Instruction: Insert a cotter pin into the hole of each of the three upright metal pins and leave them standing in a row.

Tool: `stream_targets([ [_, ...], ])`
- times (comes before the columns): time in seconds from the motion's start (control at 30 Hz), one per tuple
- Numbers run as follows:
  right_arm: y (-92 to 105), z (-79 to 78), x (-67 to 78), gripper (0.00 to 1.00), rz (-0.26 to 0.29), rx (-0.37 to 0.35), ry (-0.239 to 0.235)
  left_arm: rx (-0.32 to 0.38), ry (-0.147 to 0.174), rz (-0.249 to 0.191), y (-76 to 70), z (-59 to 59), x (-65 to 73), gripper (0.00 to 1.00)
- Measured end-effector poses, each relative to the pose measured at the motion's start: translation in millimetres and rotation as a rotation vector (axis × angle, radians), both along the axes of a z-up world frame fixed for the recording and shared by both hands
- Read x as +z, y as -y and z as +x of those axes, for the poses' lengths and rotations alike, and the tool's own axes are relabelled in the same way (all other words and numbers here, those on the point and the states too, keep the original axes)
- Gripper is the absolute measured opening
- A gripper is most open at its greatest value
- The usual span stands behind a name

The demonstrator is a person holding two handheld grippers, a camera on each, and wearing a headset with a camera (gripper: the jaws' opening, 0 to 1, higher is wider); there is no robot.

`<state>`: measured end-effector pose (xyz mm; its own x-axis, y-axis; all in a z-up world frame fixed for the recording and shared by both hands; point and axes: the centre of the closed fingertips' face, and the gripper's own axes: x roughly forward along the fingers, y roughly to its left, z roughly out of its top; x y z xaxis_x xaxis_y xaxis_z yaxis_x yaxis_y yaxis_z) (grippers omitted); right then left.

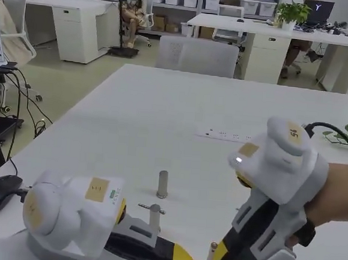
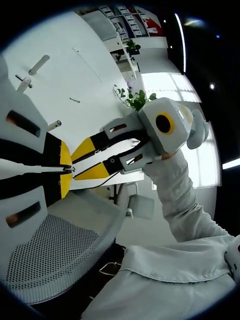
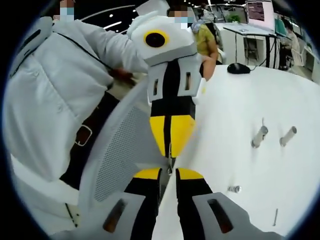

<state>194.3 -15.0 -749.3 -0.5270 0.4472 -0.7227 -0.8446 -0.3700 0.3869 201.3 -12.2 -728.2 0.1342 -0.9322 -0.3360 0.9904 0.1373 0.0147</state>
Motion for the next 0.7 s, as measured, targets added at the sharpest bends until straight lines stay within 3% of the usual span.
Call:
stream_targets([
  [0.1, 0.9, -1.9, 1.5, 0.13, -0.004, -0.002, -0.042, -0.019, 0.010, 0.009, 1.6, -2.4, -0.6, 0.00],
  [0.33, 2.4, -2.0, 2.5, 0.07, -0.016, -0.008, -0.074, -0.039, 0.038, 0.026, 3.5, -5.2, -3.5, 0.00],
  [0.43, 3.4, -6.4, 4.6, 0.08, -0.019, 0.003, -0.114, -0.056, 0.056, 0.023, 5.5, -7.8, -1.8, 0.00],
  [0.7, 4.9, -8.9, 3.7, 0.07, -0.027, 0.005, -0.147, -0.065, 0.072, 0.024, 6.9, -7.8, 0.2, 0.00],
])
